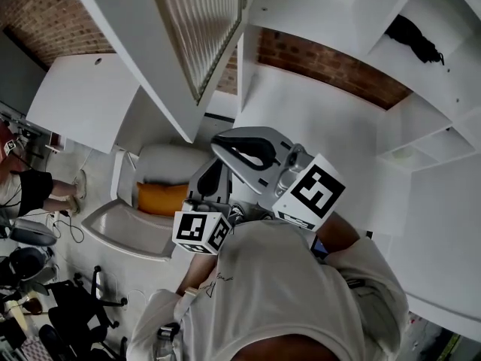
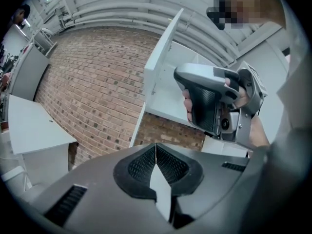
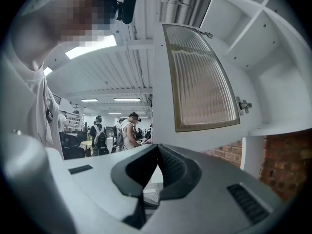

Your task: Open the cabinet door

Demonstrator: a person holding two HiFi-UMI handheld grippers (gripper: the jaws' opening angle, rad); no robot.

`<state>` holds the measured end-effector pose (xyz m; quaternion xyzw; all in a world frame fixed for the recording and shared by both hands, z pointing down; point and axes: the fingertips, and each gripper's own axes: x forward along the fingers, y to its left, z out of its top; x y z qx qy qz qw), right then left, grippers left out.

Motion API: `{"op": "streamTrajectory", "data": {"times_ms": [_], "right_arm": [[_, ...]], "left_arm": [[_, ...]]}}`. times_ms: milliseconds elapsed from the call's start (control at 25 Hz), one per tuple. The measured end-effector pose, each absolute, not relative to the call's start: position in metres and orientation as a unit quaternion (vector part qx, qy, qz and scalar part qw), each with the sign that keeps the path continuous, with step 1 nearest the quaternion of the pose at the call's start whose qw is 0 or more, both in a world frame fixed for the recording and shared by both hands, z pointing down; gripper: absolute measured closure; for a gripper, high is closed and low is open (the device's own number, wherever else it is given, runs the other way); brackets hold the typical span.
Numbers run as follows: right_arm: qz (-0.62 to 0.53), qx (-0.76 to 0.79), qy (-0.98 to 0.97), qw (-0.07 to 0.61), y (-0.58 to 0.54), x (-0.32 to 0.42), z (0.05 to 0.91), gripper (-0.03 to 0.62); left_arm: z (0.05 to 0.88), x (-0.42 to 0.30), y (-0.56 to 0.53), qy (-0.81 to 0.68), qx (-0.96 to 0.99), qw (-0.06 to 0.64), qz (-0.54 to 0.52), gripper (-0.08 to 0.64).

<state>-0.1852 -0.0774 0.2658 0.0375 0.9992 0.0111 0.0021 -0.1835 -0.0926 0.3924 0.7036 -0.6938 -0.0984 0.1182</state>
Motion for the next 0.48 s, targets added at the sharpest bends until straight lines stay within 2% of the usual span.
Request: {"op": "streamTrajectory", "data": {"times_ms": [480], "right_arm": [[0.005, -0.055, 0.998, -0.006, -0.117, -0.146, 0.273, 0.568]], "left_arm": [[0.395, -0.157, -0.112, -0.661, 0.736, 0.126, -0.082, 0.543]]}}
